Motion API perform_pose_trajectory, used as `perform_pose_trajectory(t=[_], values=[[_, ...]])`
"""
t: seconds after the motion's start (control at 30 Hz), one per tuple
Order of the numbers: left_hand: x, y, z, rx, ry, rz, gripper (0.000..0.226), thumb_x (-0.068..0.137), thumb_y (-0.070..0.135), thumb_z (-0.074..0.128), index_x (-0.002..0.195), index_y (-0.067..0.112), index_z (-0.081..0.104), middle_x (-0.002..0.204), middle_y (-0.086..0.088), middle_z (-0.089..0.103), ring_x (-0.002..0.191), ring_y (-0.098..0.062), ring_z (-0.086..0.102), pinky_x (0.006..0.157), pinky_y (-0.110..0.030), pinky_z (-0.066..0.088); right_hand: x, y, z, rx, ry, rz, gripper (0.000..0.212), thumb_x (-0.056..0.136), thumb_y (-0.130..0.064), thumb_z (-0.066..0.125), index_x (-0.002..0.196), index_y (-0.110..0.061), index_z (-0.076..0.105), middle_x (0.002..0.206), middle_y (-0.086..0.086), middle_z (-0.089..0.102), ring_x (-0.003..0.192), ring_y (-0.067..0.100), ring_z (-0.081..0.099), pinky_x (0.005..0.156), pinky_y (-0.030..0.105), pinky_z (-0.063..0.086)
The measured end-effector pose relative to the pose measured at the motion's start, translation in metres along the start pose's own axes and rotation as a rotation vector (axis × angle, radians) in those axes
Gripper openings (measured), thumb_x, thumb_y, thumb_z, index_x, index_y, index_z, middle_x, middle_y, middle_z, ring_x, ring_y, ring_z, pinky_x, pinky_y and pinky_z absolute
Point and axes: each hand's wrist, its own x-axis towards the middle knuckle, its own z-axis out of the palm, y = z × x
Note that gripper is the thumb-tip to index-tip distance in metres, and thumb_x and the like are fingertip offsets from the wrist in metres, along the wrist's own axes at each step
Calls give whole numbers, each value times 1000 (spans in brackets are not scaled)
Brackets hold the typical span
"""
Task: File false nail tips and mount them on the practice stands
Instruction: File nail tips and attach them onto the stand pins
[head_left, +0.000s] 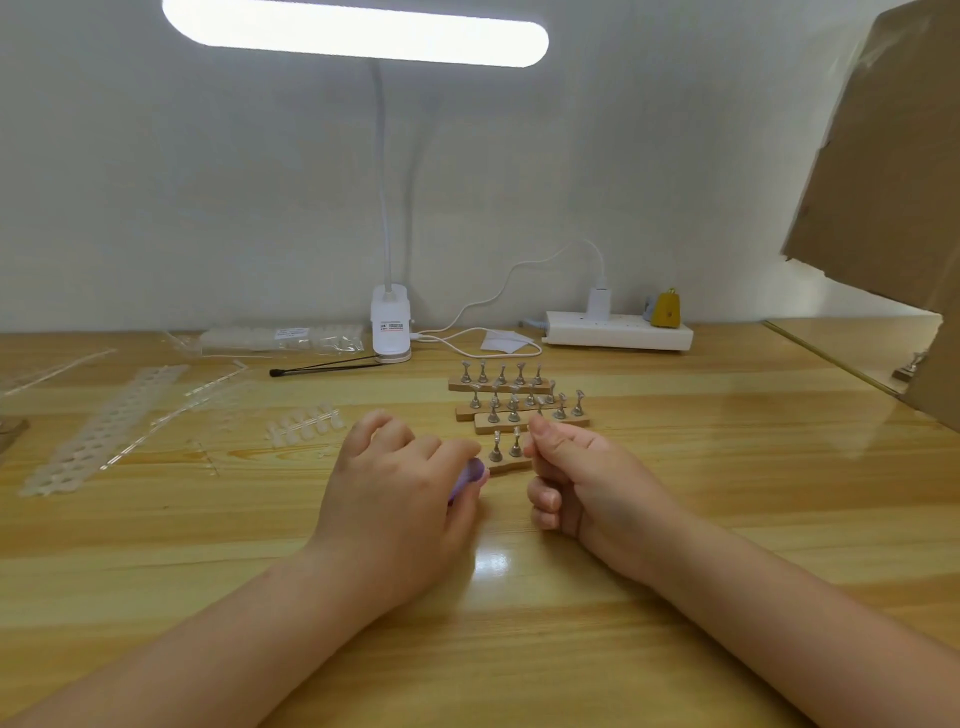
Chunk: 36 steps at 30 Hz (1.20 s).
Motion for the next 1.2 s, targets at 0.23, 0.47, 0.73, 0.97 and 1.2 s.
perform_pose_trajectory(t=[0.23, 0.47, 0.73, 0.97, 1.2], values=[[1, 8, -3, -267, 164, 3, 33, 91, 42, 50, 96, 18, 73, 82, 12, 69, 77, -16, 65, 85, -37, 40, -4, 4, 4, -154, 22, -58, 31, 76, -41, 64, 81, -10, 62, 47, -7, 48, 40, 8, 42, 40, 22, 39], [2, 9, -6, -482, 153, -136, 23, 76, 48, 70, 88, 29, 71, 73, 22, 64, 72, -2, 59, 79, -34, 42, -11, 5, 8, -336, -3, -111, 24, 79, -45, 66, 74, -23, 70, 47, 2, 51, 42, 11, 45, 47, 21, 42], [2, 8, -8, -572, 137, -170, 21, 75, 38, 74, 92, 26, 75, 79, 22, 68, 73, 1, 61, 77, -44, 49, -10, 8, 6, -359, 14, -122, 35, 73, -45, 69, 83, -12, 68, 47, 0, 52, 42, 12, 46, 47, 22, 42], [3, 6, -7, -554, 130, -225, 25, 74, 49, 58, 84, 30, 70, 73, 22, 64, 76, 1, 59, 79, -46, 48, -8, 8, 6, -409, 112, -134, 23, 90, -34, 63, 77, -19, 74, 50, -1, 54, 49, 17, 53, 46, 24, 43], [5, -8, 2, -503, 46, -412, 9, 82, 39, 65, 86, 31, 67, 79, 23, 62, 88, -7, 59, 91, -46, 44, -2, 1, -16, -1325, 383, -434, 11, 85, -34, 64, 79, -28, 71, 55, -11, 52, 57, 4, 49, 52, 20, 34]])
